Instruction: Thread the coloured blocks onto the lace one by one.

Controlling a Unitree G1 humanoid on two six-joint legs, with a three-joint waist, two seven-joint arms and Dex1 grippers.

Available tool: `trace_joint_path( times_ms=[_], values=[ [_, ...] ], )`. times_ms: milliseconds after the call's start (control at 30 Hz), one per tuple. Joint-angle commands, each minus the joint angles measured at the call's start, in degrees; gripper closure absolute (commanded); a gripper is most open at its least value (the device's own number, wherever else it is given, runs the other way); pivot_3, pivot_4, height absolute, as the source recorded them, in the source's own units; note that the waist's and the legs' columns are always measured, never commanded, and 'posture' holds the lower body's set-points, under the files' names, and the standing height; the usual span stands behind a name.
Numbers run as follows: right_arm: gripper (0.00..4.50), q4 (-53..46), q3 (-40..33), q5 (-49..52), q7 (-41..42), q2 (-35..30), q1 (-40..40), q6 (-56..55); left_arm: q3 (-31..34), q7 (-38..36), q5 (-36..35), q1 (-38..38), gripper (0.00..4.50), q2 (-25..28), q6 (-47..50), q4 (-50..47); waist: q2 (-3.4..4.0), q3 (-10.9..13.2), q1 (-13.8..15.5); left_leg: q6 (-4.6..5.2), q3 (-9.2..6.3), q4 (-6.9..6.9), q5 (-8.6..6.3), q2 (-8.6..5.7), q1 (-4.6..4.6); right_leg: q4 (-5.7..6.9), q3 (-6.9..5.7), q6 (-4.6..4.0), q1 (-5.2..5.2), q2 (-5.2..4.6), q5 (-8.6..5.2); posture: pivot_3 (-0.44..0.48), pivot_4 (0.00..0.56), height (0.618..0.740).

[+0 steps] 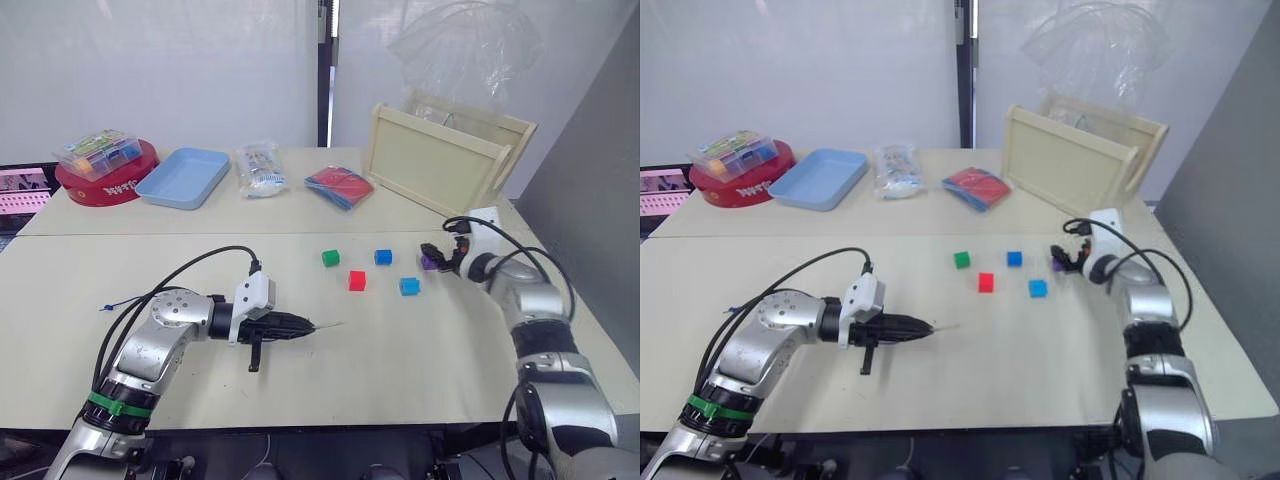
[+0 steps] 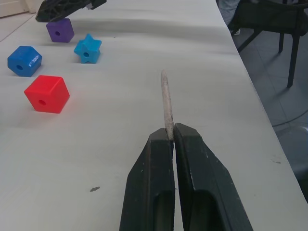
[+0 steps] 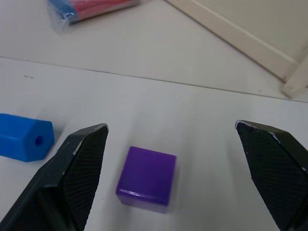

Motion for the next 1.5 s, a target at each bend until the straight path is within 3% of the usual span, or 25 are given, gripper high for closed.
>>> trace_joint_path(
  times_ms=[33, 200, 233, 500, 700, 900, 967, 1133, 1267, 1500],
  values=[
    [0.0, 2.83, -0.05, -1.19, -0.02, 0.11, -2.0, -2.6, 0.45, 0.43, -0.65, 0.55, 4.49, 0.54, -0.04, -2.24, 0.0, 0.0, 0.1, 0.0, 0.0, 0.0, 0.0, 0.0, 0.0, 0.0, 0.0, 0.0, 0.0, -0.01, 0.0, 0.0, 0.15, 0.74],
    [0.0, 6.08, -0.36, -2.34, -3.59, 1.27, -1.66, -4.07, 0.66, 0.98, -0.44, 1.56, 4.49, 1.02, 0.0, -2.82, 0.0, 0.0, 0.02, -0.01, 0.0, 0.0, 0.01, -0.03, -0.01, 0.0, 0.0, 0.0, 0.0, -0.03, 0.0, 0.0, 0.15, 0.74],
    [0.57, 6.3, -0.69, -2.18, -3.96, 1.47, -1.53, -3.98, 0.69, 1.1, -0.44, 1.69, 4.5, 1.09, 0.0, -2.88, 0.02, 0.01, 0.0, -0.01, 0.0, 0.0, 0.01, -0.02, 0.0, 0.0, 0.0, 0.0, -0.01, -0.02, 0.0, 0.0, 0.15, 0.74],
    [3.25, 5.47, -1.98, -0.88, -2.71, 2.63, -2.03, -4.24, -0.11, 0.83, -0.23, 1.27, 4.5, 0.92, -0.49, -2.17, 0.03, 0.02, 0.0, -0.02, 0.0, -0.01, 0.01, -0.02, 0.0, 0.02, 0.0, 0.0, -0.02, -0.02, 0.0, 0.0, 0.15, 0.74],
    [3.32, -9.46, -3.99, 1.81, 0.14, -1.52, 1.04, 2.61, -0.58, 0.8, -0.07, 0.9, 4.5, 0.54, -1.13, -1.19, 0.27, 0.16, 0.22, -0.02, 0.0, 0.0, 0.01, -0.03, -0.06, 0.02, 0.0, 0.0, -0.05, -0.03, 0.0, 0.0, 0.15, 0.74],
    [3.32, -46.55, -7.9, 16.59, 3.44, 0.4, 16.05, 15.54, 0.07, 0.83, -1.03, -0.25, 4.5, -1.78, -3.17, 0.56, 0.27, 0.16, 0.29, 0.01, -0.05, 0.01, -0.01, 0.0, -0.2, 0.04, -0.07, 0.0, -0.07, -0.02, 0.0, 0.0, 0.15, 0.74],
    [3.32, -57.91, -7.1, 19.07, 0.75, 2.67, 23.61, 18.95, -0.73, -0.09, -0.1, -0.69, 4.5, -1.78, -3.99, 2.36, 0.27, 0.16, 0.29, 0.02, -0.06, 0.0, -0.01, 0.01, -0.18, 0.02, -0.07, 0.0, -0.07, -0.01, 0.0, 0.0, 0.15, 0.74],
    [3.32, -75.44, -4.79, 21.07, -9.84, 11.06, 37.67, 24.41, -2.02, -3.31, 1.09, -1.8, 4.5, -1.24, -6.96, 6.72, 0.27, 0.16, 0.31, 0.0, -0.07, 0.01, 0.0, -0.04, -0.15, 0.06, -0.02, 0.0, -0.12, -0.02, 0.0, 0.0, 0.15, 0.74],
    [3.32, -80.81, 2.72, 14.04, -16.43, 12.9, 47.92, 25.26, -2.79, -6.04, 2.76, -4.17, 4.5, -0.98, -9.91, 11.88, 0.27, 0.16, 0.33, 0.0, -0.09, 0.01, 0.0, -0.06, -0.17, 0.07, -0.03, 0.01, -0.15, -0.02, 0.0, 0.0, 0.15, 0.74],
    [3.32, -76.36, 4.84, 9.18, -23.27, 19.81, 51.9, 21.96, -3.64, -9.22, 4.39, -4.72, 4.5, -0.33, -13.68, 15.7, 0.27, 0.16, 0.14, 0.0, -0.1, -0.03, 0.0, -0.02, -0.1, 0.11, -0.01, 0.01, -0.18, 0.05, -0.01, 0.0, 0.15, 0.74]
  ],
)
